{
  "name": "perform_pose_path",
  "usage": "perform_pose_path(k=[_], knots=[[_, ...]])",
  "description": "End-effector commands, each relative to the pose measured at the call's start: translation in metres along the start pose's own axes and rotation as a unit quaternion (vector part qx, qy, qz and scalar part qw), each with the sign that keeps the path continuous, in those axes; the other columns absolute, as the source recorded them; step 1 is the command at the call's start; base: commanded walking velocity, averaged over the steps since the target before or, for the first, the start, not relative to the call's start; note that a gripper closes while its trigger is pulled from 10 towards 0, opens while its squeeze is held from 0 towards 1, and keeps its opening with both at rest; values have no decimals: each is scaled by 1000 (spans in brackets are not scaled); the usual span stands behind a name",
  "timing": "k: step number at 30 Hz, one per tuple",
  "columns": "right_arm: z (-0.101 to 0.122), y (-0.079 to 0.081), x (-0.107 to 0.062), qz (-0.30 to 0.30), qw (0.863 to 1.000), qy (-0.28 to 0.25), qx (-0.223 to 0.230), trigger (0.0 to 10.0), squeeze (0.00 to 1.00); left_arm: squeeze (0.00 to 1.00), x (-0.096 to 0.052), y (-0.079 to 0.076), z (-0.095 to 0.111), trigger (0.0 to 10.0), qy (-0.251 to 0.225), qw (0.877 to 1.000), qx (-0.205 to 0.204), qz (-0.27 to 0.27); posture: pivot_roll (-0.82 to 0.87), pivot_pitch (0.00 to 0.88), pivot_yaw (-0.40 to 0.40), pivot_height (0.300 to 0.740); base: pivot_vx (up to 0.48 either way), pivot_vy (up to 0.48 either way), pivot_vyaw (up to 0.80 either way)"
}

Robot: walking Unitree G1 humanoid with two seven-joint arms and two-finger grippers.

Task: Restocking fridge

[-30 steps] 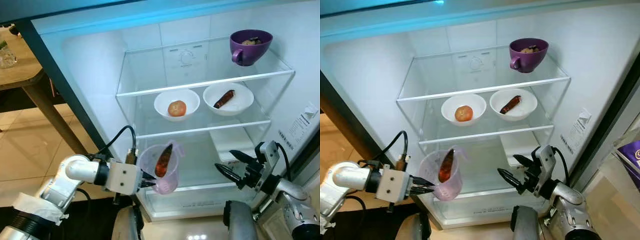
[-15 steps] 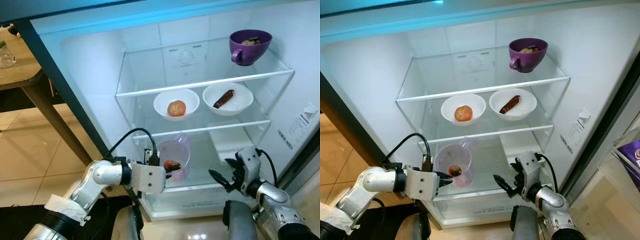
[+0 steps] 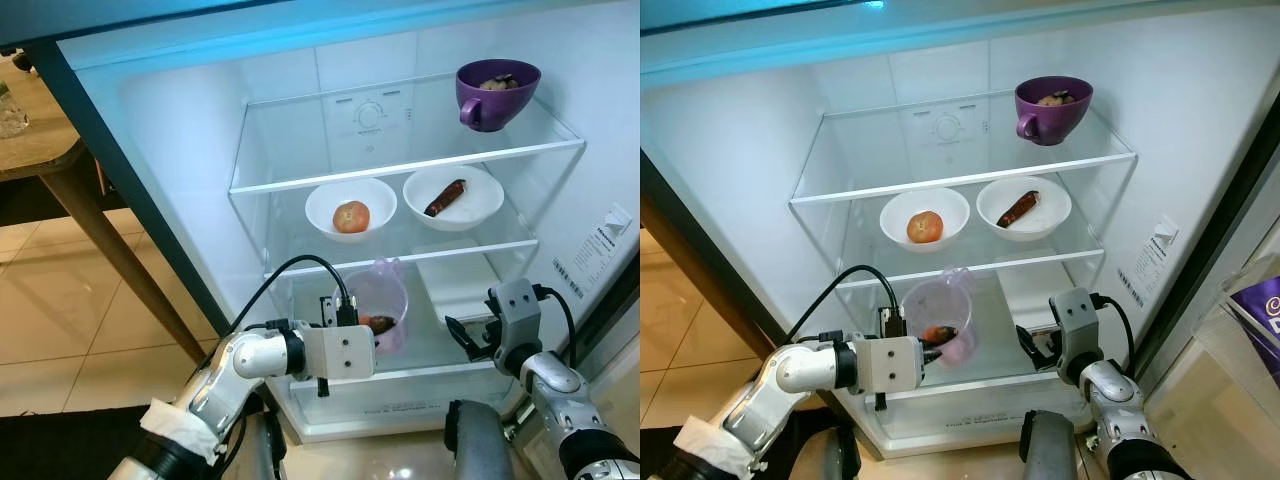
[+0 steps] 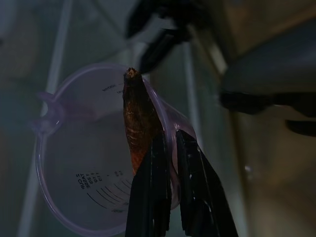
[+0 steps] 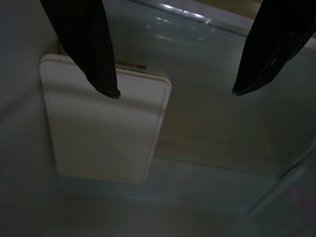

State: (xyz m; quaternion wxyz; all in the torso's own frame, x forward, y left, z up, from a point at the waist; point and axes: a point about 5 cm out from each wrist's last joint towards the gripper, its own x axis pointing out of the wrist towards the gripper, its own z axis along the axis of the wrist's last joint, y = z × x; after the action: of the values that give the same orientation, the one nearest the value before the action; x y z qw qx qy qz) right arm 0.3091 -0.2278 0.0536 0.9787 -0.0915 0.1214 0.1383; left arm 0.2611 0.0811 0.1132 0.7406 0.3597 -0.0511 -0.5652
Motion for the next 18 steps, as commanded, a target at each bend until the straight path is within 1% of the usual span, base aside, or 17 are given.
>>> perform_pose_path(k=[1, 3, 5, 6, 8, 11, 12, 13, 15, 17, 18], knots=[[-4, 2, -1, 1, 1000, 9, -6, 10000, 0, 0, -4, -2, -6, 10000, 12, 1000, 3, -6, 43, 65, 89, 447, 0, 0, 0], [-13, 5, -1, -3, 999, 30, -11, 10000, 0, 0, -4, -15, -24, 10000, 52, 998, -1, -19, 42, 66, 93, 447, 0, 0, 0], [-17, 9, -1, -6, 999, 38, -14, 10000, 0, 0, -2, -23, -33, 10000, 77, 997, -2, -21, 42, 67, 93, 447, 0, 0, 0], [-17, 9, -1, -6, 999, 38, -14, 10000, 0, 0, -2, -23, -33, 10000, 77, 997, -2, -21, 42, 67, 93, 447, 0, 0, 0], [-22, 16, 0, -2, 999, 43, -10, 10000, 0, 0, 0, -32, -43, 10000, 101, 995, -7, -15, 41, 70, 93, 447, 0, 0, 0], [-24, 20, 0, 3, 999, 44, -5, 10000, 0, 0, 2, -35, -47, 10000, 113, 994, -7, -6, 42, 73, 91, 447, 0, 0, 0], [-26, 24, 0, 5, 999, 45, -3, 10000, 0, 0, 5, -35, -50, 10000, 119, 993, -13, 12, 42, 77, 88, 447, 0, 0, 0], [-26, 24, 0, 5, 999, 45, -3, 10000, 0, 0, 5, -35, -50, 10000, 119, 993, -13, 12, 42, 77, 88, 447, 0, 0, 0], [-27, 31, 2, 8, 999, 46, -2, 10000, 0, 0, 15, -31, -53, 10000, 122, 990, -33, 64, 34, 93, 80, 447, 0, 0, 0], [-27, 31, 2, 8, 999, 46, -2, 10000, 0, 0, 15, -31, -53, 10000, 122, 990, -33, 64, 34, 93, 80, 447, 0, 0, 0], [-27, 34, 3, 8, 999, 46, -2, 10000, 0, 0, 21, -28, -54, 10000, 122, 988, -38, 89, 29, 100, 80, 447, 0, 0, 0]])
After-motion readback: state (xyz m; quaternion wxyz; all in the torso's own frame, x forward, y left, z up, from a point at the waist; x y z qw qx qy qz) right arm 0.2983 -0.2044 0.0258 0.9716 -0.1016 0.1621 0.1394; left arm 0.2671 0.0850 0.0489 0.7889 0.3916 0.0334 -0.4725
